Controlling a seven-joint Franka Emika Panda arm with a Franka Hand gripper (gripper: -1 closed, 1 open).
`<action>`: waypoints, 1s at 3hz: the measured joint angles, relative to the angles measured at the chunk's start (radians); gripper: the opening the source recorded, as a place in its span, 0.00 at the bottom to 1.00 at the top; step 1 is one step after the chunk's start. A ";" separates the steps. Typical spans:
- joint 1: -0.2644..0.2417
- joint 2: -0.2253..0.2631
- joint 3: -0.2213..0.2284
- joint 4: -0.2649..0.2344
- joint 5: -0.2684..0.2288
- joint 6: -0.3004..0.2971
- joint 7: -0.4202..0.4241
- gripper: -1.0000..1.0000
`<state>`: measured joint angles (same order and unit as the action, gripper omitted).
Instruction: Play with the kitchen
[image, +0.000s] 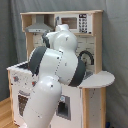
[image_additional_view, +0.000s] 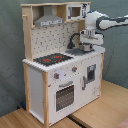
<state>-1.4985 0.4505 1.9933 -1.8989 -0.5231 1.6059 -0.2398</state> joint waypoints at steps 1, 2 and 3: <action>0.062 0.000 -0.079 0.011 0.000 0.026 -0.035 0.00; 0.132 0.000 -0.155 0.037 0.000 0.035 -0.054 0.00; 0.204 0.003 -0.224 0.069 0.000 0.035 -0.065 0.00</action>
<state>-1.2949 0.4534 1.7698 -1.8294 -0.5231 1.6414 -0.3050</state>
